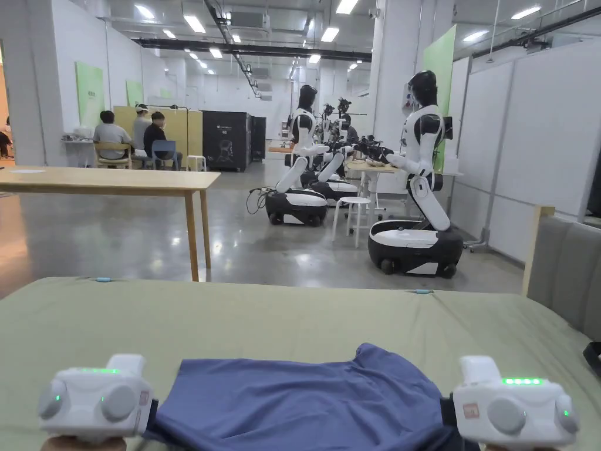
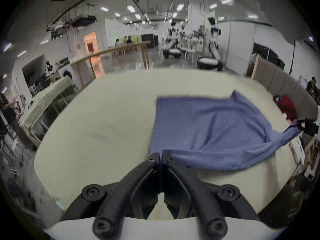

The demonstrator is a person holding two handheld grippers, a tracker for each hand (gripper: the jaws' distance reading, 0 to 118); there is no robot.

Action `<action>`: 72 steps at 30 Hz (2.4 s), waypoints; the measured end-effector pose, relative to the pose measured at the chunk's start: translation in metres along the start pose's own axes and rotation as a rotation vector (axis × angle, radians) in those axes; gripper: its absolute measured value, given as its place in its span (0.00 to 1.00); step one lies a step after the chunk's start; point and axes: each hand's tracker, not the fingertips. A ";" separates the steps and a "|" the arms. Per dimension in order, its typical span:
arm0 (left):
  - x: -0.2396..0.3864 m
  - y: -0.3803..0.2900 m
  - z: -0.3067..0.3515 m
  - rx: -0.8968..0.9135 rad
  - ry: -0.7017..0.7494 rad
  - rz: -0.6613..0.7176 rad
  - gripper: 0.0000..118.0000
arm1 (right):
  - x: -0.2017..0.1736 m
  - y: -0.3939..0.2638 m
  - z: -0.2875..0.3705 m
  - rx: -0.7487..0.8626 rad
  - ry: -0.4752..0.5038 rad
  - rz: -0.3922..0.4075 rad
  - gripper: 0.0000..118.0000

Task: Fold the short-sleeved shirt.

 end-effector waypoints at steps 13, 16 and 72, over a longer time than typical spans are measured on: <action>-0.039 -0.074 -0.009 0.106 0.048 -0.018 0.91 | 0.009 -0.090 0.019 0.108 -0.087 -0.020 0.81; -0.019 -0.081 0.037 0.307 0.009 -0.032 0.92 | -0.013 -0.087 0.059 0.315 -0.009 -0.001 0.99; -0.015 -0.081 -0.015 0.026 -0.055 -0.096 0.01 | 0.015 -0.119 -0.034 -0.252 0.011 0.153 0.18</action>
